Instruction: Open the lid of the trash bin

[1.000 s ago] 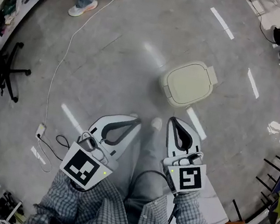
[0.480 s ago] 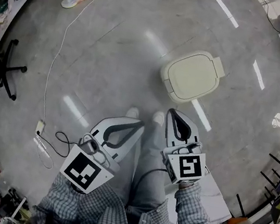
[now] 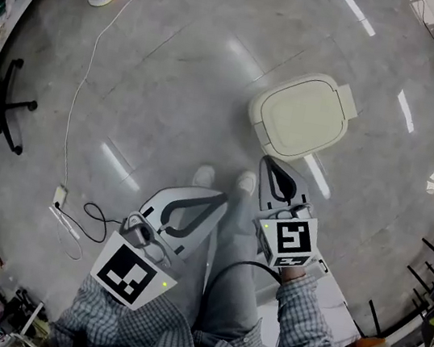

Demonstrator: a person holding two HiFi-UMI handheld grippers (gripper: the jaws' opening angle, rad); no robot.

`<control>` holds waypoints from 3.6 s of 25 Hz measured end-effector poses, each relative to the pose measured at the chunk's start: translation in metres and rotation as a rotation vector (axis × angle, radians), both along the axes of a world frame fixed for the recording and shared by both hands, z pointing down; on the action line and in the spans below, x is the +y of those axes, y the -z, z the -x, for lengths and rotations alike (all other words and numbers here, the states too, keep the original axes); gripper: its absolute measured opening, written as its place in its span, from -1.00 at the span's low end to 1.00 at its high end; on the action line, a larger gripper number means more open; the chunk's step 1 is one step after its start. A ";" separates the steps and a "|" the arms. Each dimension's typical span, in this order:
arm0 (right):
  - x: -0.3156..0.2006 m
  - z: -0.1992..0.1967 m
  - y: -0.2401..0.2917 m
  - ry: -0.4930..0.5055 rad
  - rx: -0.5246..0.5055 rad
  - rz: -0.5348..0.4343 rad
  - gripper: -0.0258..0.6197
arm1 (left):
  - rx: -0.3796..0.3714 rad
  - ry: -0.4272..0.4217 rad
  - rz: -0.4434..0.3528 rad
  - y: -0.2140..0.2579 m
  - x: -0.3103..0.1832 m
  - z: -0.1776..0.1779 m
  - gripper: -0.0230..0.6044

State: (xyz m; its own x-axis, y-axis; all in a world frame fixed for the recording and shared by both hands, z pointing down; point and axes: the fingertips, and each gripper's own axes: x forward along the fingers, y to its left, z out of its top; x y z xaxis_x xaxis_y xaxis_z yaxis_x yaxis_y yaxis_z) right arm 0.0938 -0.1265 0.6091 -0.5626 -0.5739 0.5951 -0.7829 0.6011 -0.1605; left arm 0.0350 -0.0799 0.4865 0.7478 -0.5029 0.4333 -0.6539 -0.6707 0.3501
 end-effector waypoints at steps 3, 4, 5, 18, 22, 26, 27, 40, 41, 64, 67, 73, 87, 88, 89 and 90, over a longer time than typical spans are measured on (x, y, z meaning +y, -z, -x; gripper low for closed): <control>-0.001 -0.002 -0.019 -0.002 0.013 0.030 -0.86 | 0.001 -0.007 0.004 -0.005 0.000 -0.003 -0.91; -0.001 -0.003 -0.025 -0.006 0.016 0.038 -0.86 | 0.003 -0.008 0.005 -0.007 0.000 -0.004 -0.91; -0.002 -0.004 -0.030 -0.008 0.018 0.043 -0.86 | 0.004 -0.010 0.004 -0.009 -0.001 -0.004 -0.91; -0.009 -0.013 -0.100 0.001 0.112 0.108 -0.86 | -0.029 0.002 0.030 -0.040 -0.002 -0.002 -0.91; -0.010 -0.010 -0.117 0.027 0.143 0.122 -0.86 | -0.035 0.021 0.047 -0.045 -0.003 0.002 -0.91; -0.012 -0.012 -0.131 0.041 0.176 0.144 -0.86 | -0.032 0.032 0.054 -0.048 -0.006 0.003 -0.91; -0.012 -0.012 -0.135 0.044 0.185 0.150 -0.86 | -0.033 0.033 0.056 -0.049 -0.006 0.003 -0.91; -0.004 -0.011 -0.176 0.041 0.264 0.249 -0.86 | -0.034 0.028 0.079 -0.061 -0.007 0.000 -0.91; -0.003 -0.012 -0.178 0.041 0.269 0.254 -0.86 | -0.034 0.028 0.077 -0.061 -0.007 -0.001 -0.91; -0.002 -0.011 -0.184 0.028 0.351 0.210 -0.86 | -0.030 0.030 0.068 -0.056 -0.006 -0.004 -0.91; -0.002 -0.010 -0.186 0.037 0.374 0.205 -0.86 | -0.032 0.028 0.065 -0.055 -0.005 -0.003 -0.91; -0.001 -0.009 -0.186 0.036 0.429 0.204 -0.86 | -0.027 0.036 0.061 -0.053 -0.004 -0.001 -0.91; -0.003 -0.015 -0.185 -0.152 0.509 0.220 -0.86 | -0.015 0.026 0.060 -0.053 0.002 0.005 -0.91; -0.003 -0.015 -0.185 -0.150 0.510 0.219 -0.86 | -0.015 0.025 0.059 -0.052 0.002 0.006 -0.91; -0.004 -0.015 -0.185 -0.149 0.510 0.218 -0.86 | -0.015 0.025 0.057 -0.052 0.002 0.007 -0.91; -0.004 -0.015 -0.185 -0.149 0.509 0.217 -0.86 | -0.015 0.025 0.056 -0.052 0.002 0.009 -0.91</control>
